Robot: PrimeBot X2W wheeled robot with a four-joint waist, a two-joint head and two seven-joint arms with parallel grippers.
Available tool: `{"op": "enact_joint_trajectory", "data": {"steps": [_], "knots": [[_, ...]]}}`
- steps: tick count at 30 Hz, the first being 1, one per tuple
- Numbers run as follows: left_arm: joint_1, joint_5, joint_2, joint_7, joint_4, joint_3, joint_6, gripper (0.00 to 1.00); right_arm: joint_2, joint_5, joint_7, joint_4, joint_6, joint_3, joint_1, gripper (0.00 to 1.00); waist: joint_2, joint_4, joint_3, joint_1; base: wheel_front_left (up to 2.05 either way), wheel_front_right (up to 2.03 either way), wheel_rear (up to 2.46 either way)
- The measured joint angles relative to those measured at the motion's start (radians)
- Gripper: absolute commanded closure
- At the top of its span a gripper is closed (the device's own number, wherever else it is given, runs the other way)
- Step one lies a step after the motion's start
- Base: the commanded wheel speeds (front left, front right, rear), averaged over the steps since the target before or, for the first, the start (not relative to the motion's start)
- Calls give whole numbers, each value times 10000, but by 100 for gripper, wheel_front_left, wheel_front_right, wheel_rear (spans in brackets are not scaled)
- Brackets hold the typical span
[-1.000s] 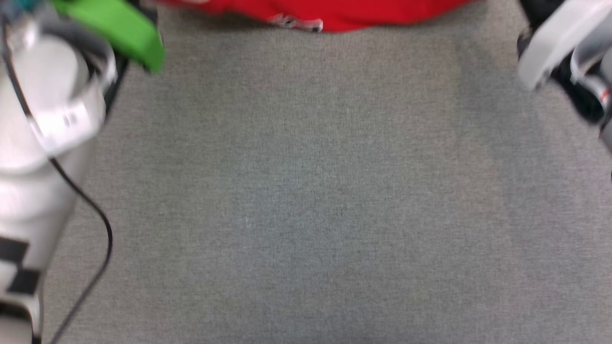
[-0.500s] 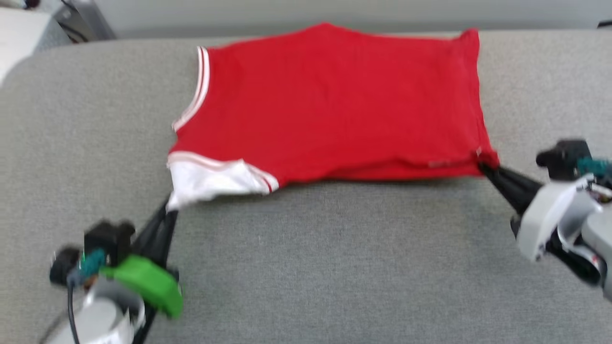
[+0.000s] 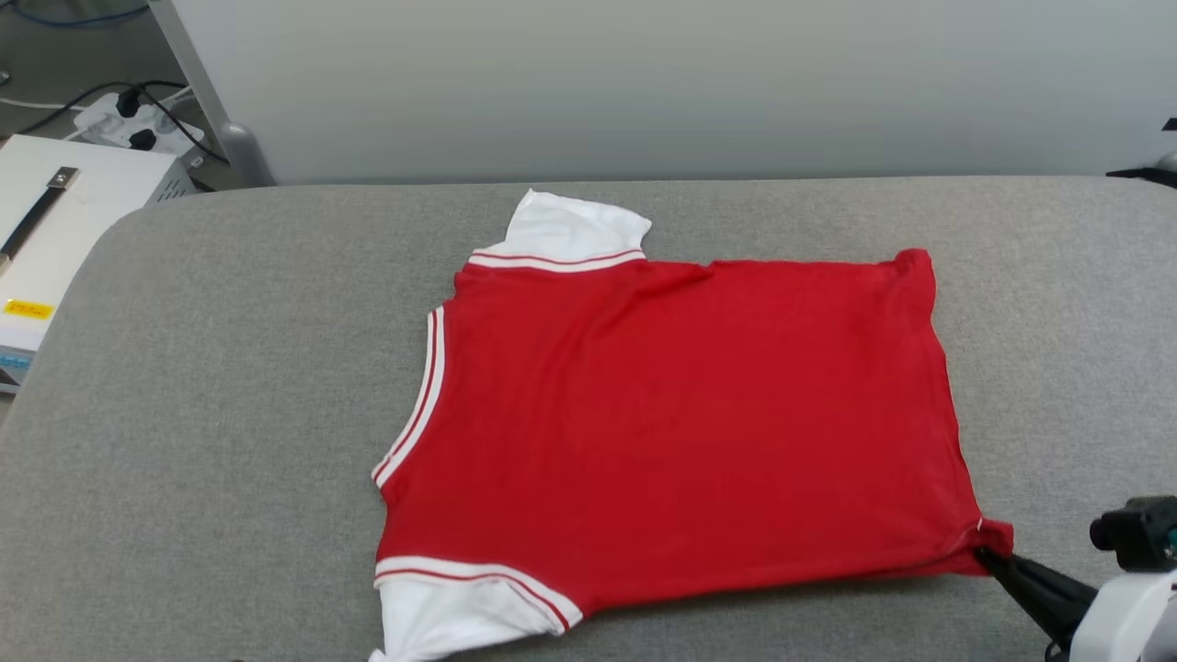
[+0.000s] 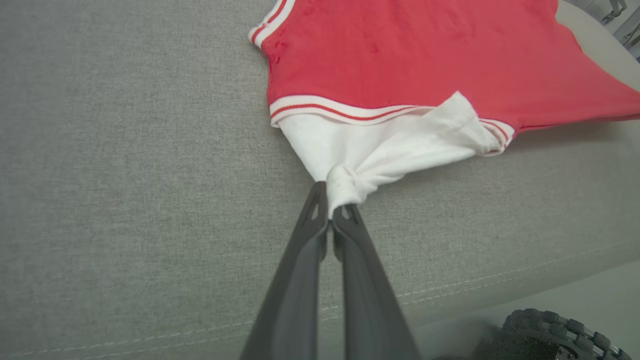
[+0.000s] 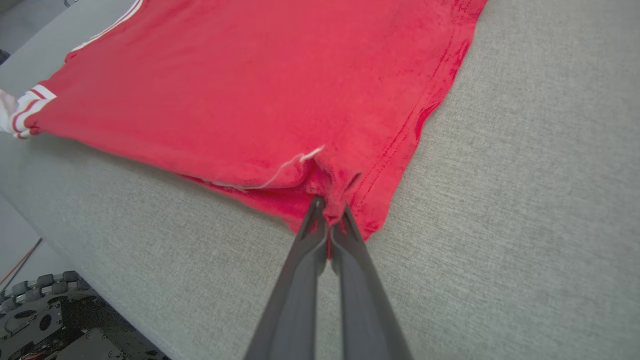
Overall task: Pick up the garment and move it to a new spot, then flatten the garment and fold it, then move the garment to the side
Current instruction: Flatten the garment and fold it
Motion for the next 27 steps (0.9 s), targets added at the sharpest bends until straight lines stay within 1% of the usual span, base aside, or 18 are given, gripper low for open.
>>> {"op": "enact_joint_trajectory", "data": {"steps": [2,5,8,12,17,20,22,27], "knots": [[264,-153,2,144,-69,-146,-86,100,-157,213,111,-278,0,-215,571,100,0,59,-123,0,0,0,0],[412,-174,2,146,-88,-224,-86,100,-307,351,336,-587,0,-529,1283,100,0,159,-196,0,0,0,0],[407,-140,0,104,-19,-265,-127,100,-295,387,443,-732,0,-941,1714,100,0,183,-198,0,0,0,0],[61,240,-4,-113,228,-384,-405,100,-159,249,523,-769,0,-1695,1870,100,0,164,-134,0,0,0,0],[-1698,1227,-61,-176,679,-485,-794,100,117,146,673,-922,0,-2708,1865,100,0,169,81,0,0,0,0],[-2900,1538,-201,-92,1221,-556,-1074,100,259,-63,972,-1007,0,-3152,1795,100,0,146,289,1,0,0,0],[-3709,1927,-267,-35,1710,-616,-1275,100,407,-222,1210,-1070,0,-3417,1586,100,0,97,462,1,0,0,0],[-5388,2102,-566,54,2945,-686,-1902,100,731,-520,1891,-1028,0,-3810,793,100,0,-45,943,1,0,0,0]]}}
